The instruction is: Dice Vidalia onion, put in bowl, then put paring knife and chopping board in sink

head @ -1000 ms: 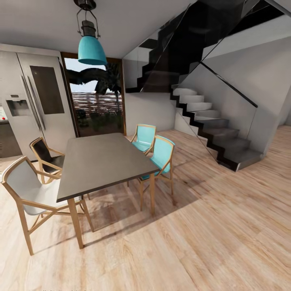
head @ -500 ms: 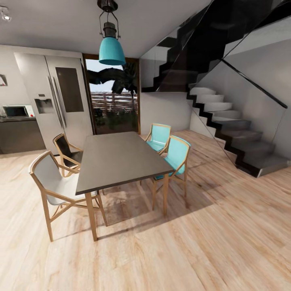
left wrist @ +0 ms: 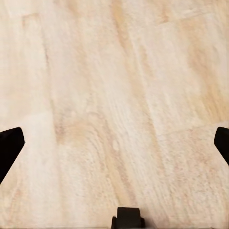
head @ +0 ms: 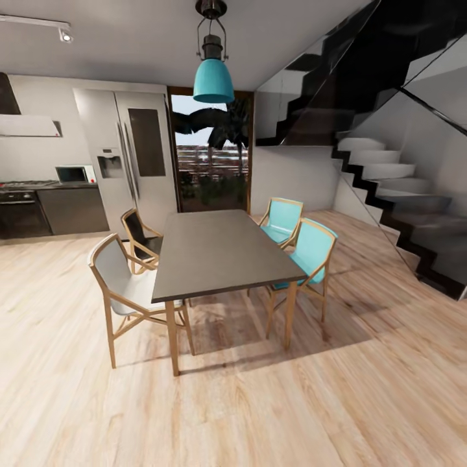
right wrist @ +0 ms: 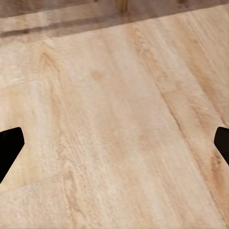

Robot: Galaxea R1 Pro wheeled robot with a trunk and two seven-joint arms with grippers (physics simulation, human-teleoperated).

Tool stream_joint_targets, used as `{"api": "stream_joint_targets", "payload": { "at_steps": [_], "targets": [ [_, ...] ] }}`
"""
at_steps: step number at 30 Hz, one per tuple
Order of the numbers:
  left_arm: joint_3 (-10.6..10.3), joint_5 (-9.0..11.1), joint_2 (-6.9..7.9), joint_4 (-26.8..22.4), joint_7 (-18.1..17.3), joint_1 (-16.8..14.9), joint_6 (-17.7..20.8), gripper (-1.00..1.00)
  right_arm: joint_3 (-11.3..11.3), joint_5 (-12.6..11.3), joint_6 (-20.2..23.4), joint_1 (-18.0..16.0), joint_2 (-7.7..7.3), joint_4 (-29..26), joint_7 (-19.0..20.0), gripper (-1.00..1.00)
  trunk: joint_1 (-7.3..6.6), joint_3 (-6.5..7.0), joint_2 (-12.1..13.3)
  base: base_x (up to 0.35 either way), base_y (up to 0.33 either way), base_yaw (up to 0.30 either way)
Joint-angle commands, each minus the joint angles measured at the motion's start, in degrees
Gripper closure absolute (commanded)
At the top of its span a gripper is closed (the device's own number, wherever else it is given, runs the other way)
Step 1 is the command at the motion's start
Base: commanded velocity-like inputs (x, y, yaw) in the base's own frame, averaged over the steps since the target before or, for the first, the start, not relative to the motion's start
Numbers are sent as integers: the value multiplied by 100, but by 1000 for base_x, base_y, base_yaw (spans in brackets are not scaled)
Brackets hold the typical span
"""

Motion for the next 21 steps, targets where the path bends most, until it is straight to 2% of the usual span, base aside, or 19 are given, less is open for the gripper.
{"api": "stream_joint_targets", "payload": {
  "at_steps": [1,21],
  "targets": [
    [5,6,-1,0,2,2,-7,-100,1,1,-15,-5,2,7,-17,-100,0,-8,-3,0,0,275],
    [5,6,-10,18,2,2,-7,-100,1,5,-14,-6,2,10,-17,-100,0,-67,-3,0,0,274]
  ]
}}
